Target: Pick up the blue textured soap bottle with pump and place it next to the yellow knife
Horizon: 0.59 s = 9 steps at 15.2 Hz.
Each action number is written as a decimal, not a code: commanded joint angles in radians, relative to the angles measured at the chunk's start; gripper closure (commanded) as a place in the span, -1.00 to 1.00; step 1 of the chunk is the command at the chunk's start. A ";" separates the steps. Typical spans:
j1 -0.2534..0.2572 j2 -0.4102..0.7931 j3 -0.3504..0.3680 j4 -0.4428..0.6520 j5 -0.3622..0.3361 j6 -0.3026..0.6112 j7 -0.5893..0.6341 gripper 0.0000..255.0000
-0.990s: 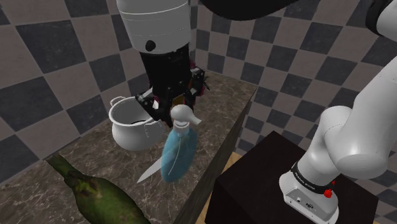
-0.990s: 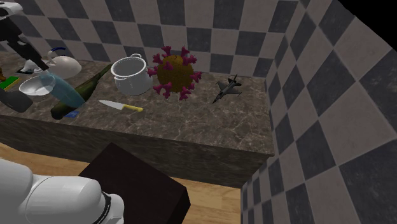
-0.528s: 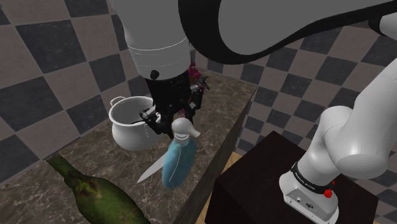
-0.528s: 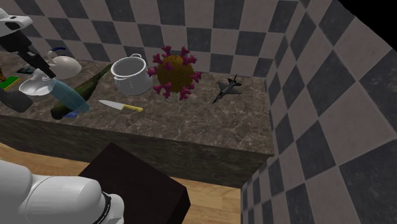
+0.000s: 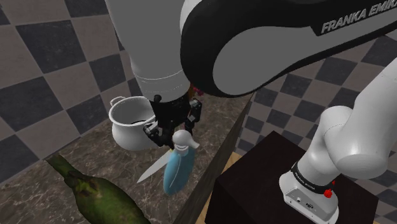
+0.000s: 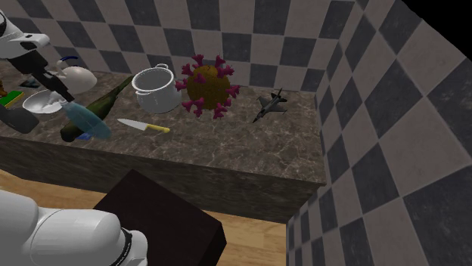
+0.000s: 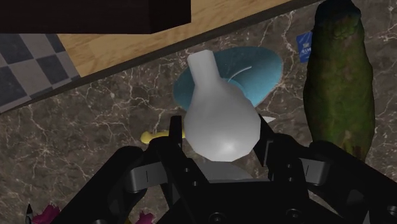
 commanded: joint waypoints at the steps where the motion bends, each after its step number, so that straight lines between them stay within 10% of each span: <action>1: 0.000 0.004 0.001 -0.024 -0.002 0.029 0.004 1.00; 9: 0.002 0.027 0.005 -0.110 -0.014 0.133 0.023 1.00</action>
